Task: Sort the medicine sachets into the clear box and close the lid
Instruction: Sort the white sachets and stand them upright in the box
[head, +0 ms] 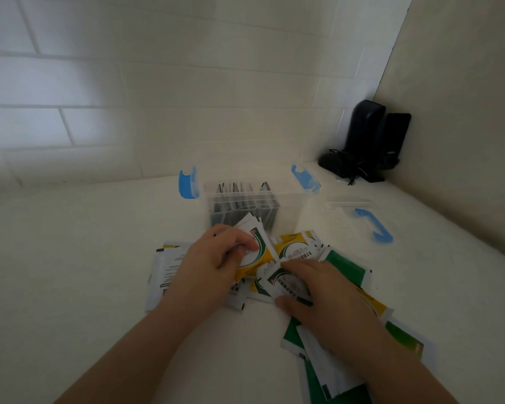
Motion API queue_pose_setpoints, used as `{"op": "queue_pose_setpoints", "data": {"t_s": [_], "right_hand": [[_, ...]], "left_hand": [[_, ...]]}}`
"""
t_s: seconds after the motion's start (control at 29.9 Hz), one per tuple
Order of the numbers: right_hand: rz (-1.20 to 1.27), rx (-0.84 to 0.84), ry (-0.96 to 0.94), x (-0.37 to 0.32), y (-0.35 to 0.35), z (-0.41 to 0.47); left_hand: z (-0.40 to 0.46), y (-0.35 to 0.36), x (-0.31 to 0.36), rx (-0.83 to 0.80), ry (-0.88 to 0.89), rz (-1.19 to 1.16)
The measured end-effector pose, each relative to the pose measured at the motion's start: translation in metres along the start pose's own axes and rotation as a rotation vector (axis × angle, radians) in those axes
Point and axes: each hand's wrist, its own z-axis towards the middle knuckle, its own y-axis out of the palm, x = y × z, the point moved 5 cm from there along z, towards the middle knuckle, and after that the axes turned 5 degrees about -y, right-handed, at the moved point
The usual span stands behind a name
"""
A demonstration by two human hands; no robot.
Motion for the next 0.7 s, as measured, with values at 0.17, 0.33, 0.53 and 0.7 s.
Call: {"op": "queue_pose_setpoints", "data": {"t_s": [0.17, 0.33, 0.53, 0.7], "right_hand": [[0.276, 0.076, 0.072, 0.003, -0.002, 0.002], [0.439, 0.108, 0.180, 0.014, -0.004, 0.003], [0.737, 0.495, 0.215, 0.025, -0.040, -0.001], [1.458, 0.469, 0.271, 0.023, -0.032, -0.001]], "left_hand": [[-0.001, 0.004, -0.001, -0.047, 0.002, 0.001], [-0.001, 0.003, 0.000, -0.046, -0.001, -0.008], [0.000, 0.004, -0.002, -0.056, -0.039, 0.004], [-0.002, 0.011, 0.004, -0.154, -0.016, 0.048]]}}
